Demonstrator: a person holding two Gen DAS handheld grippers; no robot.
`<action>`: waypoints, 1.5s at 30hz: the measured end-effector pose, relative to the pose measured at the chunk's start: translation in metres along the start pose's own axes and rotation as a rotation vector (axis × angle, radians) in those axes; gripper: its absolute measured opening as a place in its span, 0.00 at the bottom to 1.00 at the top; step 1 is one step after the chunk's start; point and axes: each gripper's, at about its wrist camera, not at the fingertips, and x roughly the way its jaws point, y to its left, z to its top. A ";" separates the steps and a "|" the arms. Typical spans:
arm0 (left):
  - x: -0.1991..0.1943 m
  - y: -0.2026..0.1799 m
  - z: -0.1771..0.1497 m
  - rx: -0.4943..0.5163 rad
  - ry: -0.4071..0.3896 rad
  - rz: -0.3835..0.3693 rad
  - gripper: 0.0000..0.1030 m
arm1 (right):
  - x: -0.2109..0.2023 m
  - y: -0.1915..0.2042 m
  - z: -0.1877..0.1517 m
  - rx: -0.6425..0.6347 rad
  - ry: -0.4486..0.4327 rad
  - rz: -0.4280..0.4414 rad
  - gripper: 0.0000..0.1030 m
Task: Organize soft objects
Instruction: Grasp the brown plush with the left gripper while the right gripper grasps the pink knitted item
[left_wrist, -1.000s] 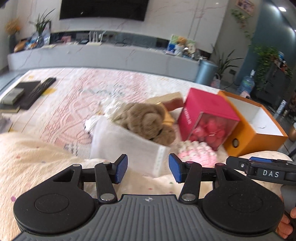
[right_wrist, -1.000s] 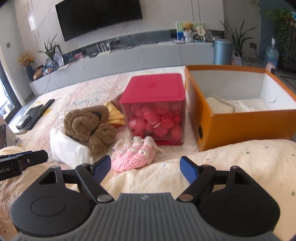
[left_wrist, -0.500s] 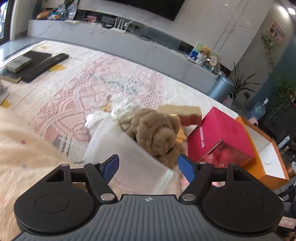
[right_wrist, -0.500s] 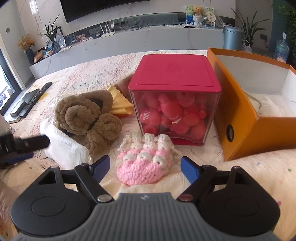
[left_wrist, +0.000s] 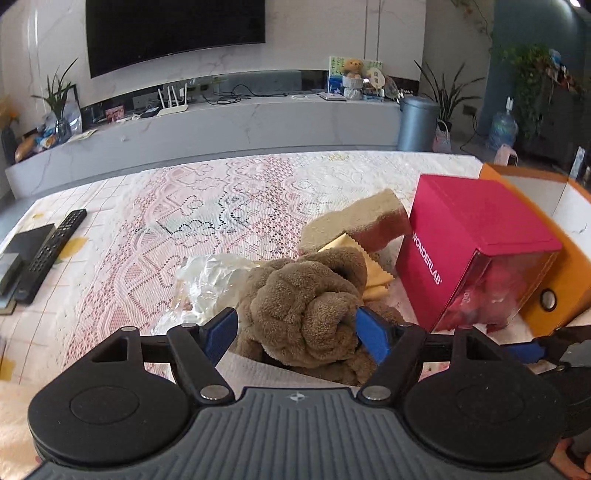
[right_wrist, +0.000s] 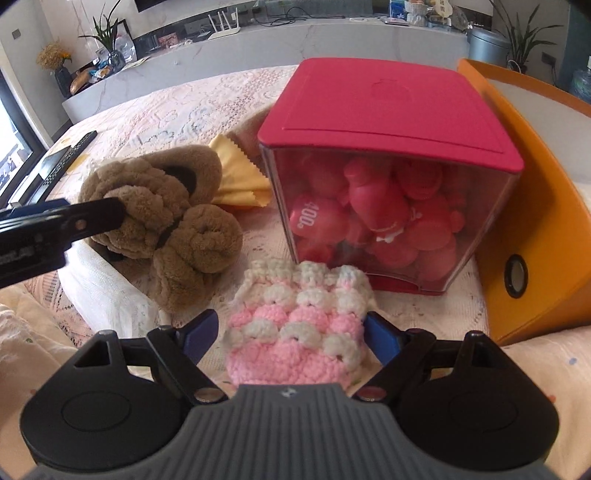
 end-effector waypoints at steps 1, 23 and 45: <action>0.003 -0.003 0.000 0.012 0.003 0.011 0.83 | 0.001 -0.001 0.000 0.001 0.001 0.002 0.81; 0.005 0.005 -0.005 -0.069 -0.040 0.027 0.35 | -0.008 0.006 -0.013 -0.048 -0.050 -0.035 0.45; -0.080 0.005 0.003 -0.145 -0.217 -0.047 0.31 | -0.089 0.008 -0.024 -0.068 -0.222 0.002 0.29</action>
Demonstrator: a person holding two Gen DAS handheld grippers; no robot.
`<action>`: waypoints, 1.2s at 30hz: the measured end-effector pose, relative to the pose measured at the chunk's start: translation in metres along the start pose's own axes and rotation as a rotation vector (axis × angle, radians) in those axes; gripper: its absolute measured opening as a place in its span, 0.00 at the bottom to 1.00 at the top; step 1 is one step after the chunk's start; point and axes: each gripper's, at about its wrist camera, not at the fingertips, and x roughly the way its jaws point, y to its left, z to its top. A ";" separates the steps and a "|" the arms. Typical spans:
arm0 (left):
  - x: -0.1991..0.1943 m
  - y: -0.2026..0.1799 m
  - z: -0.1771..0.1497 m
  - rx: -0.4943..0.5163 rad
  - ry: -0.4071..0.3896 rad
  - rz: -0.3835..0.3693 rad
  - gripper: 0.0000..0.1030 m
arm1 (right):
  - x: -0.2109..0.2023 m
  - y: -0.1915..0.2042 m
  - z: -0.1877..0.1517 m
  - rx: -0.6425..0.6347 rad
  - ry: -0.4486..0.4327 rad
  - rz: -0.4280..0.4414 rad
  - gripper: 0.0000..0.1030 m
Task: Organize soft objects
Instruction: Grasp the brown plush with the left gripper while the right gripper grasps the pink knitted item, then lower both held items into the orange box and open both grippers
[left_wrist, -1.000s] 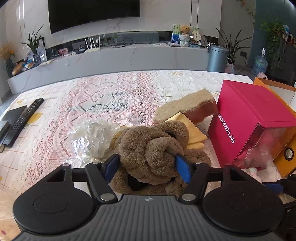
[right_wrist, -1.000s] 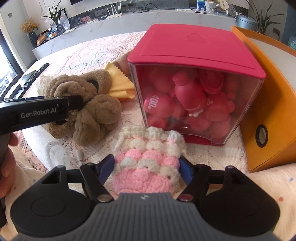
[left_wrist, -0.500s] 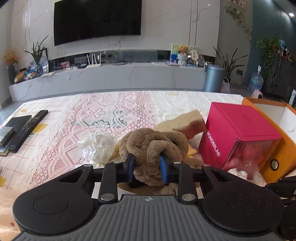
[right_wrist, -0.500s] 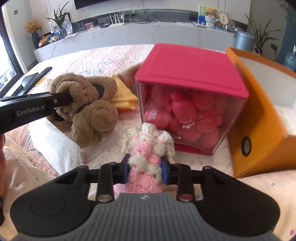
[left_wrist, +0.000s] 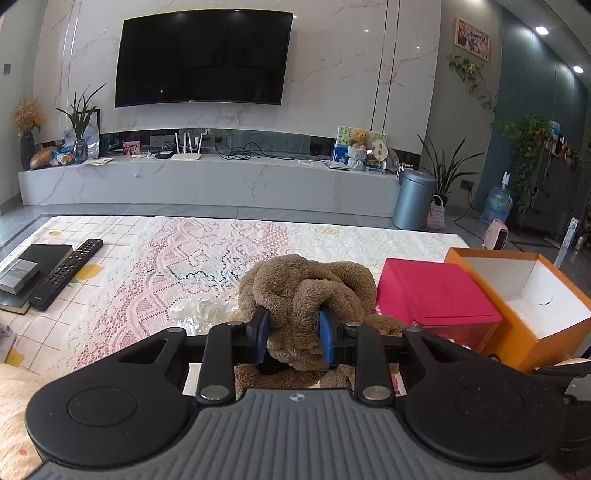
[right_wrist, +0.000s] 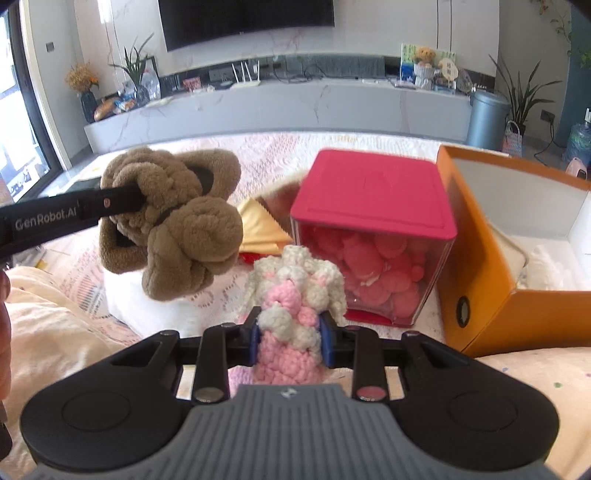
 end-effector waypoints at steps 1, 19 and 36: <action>-0.003 0.000 0.001 -0.005 -0.002 -0.007 0.31 | -0.005 -0.001 0.000 0.007 -0.010 0.002 0.29; -0.031 -0.072 0.018 0.100 -0.075 -0.178 0.31 | -0.100 -0.068 0.012 0.108 -0.198 -0.082 0.29; 0.075 -0.193 0.069 0.253 0.049 -0.405 0.31 | -0.106 -0.213 0.072 0.144 -0.144 -0.247 0.30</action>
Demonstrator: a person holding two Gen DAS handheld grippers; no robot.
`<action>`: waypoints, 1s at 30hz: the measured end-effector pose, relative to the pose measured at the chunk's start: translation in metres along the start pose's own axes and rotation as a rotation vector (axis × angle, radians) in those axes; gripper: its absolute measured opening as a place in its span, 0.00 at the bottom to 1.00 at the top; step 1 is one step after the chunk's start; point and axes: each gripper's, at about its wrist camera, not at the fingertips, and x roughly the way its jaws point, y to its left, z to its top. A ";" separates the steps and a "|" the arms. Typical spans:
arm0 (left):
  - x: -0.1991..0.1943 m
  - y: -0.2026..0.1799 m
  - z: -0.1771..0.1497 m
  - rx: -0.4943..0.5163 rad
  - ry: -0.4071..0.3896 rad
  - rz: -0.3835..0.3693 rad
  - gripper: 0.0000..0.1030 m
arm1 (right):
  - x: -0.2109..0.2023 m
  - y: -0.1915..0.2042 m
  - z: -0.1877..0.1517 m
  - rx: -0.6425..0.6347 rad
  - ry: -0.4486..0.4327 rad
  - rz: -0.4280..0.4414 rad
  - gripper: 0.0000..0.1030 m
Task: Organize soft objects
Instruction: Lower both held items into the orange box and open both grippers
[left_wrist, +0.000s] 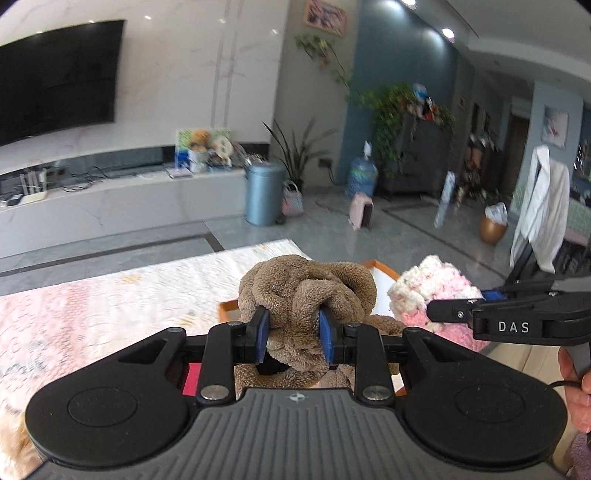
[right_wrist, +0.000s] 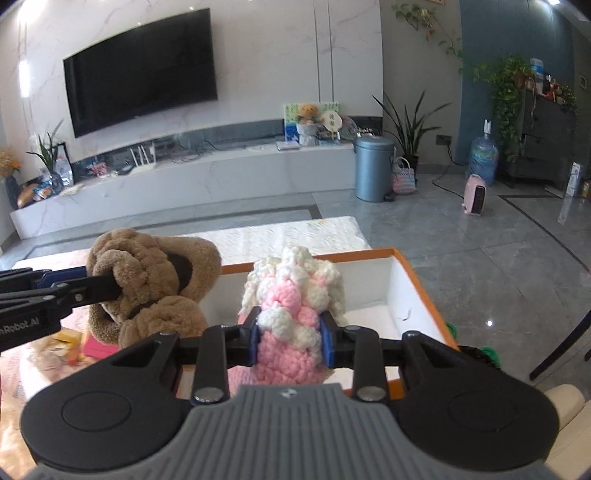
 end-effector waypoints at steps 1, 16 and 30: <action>0.009 -0.005 0.000 0.022 0.014 0.000 0.31 | 0.007 -0.003 0.002 -0.006 0.012 -0.005 0.30; 0.121 -0.021 -0.021 0.100 0.245 0.027 0.31 | 0.135 -0.034 0.006 -0.188 0.247 -0.019 0.32; 0.130 -0.024 -0.030 0.165 0.237 0.090 0.57 | 0.185 -0.026 -0.007 -0.270 0.343 -0.060 0.49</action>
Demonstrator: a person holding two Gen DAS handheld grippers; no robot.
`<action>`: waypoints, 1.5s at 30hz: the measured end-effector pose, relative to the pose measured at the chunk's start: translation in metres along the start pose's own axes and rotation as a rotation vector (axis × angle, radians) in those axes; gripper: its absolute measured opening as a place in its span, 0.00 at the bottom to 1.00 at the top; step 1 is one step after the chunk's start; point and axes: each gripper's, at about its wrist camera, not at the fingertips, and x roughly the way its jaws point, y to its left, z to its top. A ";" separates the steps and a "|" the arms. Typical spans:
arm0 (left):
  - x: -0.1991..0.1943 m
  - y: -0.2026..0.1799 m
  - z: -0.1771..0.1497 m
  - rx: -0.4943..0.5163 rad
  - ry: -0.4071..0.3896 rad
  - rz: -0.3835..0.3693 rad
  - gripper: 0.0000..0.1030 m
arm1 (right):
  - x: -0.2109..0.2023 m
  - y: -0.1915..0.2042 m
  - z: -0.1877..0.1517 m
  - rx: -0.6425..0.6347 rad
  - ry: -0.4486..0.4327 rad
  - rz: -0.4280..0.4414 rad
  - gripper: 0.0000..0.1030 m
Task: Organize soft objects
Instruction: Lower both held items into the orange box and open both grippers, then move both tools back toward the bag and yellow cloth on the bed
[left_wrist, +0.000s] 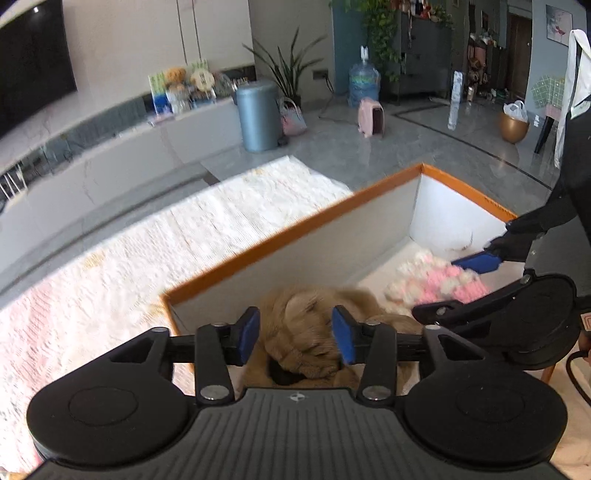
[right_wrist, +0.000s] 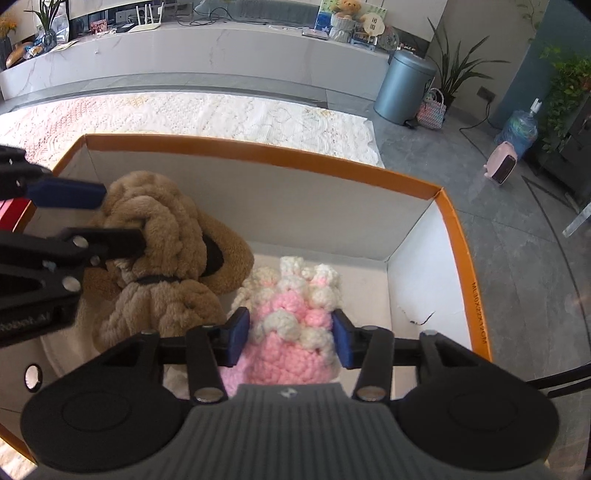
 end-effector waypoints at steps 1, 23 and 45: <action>-0.004 0.001 -0.001 -0.004 -0.014 0.005 0.63 | -0.001 0.000 0.000 0.000 -0.002 -0.004 0.49; -0.096 0.006 -0.007 -0.032 -0.188 0.000 0.65 | -0.109 0.038 -0.029 0.000 -0.204 -0.051 0.65; -0.181 0.062 -0.136 -0.276 -0.126 0.155 0.65 | -0.148 0.179 -0.118 0.271 -0.312 0.183 0.70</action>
